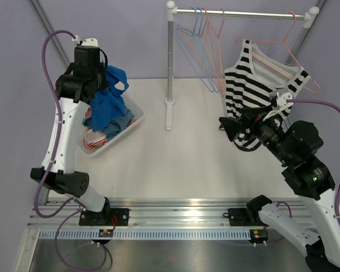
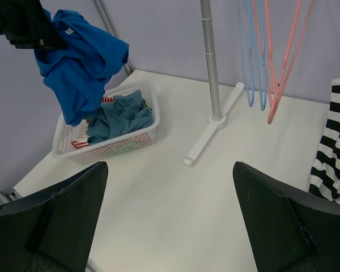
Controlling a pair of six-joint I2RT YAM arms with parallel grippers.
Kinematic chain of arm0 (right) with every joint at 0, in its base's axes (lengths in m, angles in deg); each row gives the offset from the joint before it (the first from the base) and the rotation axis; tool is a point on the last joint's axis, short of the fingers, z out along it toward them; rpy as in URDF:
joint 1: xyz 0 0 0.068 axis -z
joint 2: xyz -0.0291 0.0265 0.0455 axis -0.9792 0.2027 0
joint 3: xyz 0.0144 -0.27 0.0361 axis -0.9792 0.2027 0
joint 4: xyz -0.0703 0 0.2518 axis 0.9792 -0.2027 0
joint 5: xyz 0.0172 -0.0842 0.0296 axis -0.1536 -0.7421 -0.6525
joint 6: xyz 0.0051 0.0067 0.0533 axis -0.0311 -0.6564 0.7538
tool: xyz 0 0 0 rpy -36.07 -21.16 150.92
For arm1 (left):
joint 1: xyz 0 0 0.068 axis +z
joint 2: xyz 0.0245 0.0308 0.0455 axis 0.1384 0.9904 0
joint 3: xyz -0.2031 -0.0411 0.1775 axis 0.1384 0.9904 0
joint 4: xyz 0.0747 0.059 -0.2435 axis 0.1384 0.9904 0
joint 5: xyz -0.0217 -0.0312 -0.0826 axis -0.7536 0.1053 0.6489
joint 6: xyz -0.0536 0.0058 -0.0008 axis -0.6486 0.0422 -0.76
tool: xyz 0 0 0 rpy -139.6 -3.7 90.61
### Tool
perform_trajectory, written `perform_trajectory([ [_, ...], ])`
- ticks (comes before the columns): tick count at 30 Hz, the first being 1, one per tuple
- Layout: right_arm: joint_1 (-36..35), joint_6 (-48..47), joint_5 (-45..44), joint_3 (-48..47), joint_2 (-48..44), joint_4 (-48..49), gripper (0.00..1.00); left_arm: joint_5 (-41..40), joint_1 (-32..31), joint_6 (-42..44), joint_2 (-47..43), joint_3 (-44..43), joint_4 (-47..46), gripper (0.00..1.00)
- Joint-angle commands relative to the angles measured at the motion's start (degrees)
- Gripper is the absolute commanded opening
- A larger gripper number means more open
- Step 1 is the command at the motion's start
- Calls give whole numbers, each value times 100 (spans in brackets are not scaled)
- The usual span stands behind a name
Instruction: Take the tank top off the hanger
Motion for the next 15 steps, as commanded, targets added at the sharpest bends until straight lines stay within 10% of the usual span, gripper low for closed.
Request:
perform_trajectory([
  [1,-25,27,-227,27,69,316,99,955,366,405,615,-332,-278,0],
  [6,-25,44,-157,150,140,421,100,1852,833,282,1073,254,-692,0],
  [15,-25,255,-1447,-366,1042,-43,100,366,1123,335,2119,853,-165,0],
])
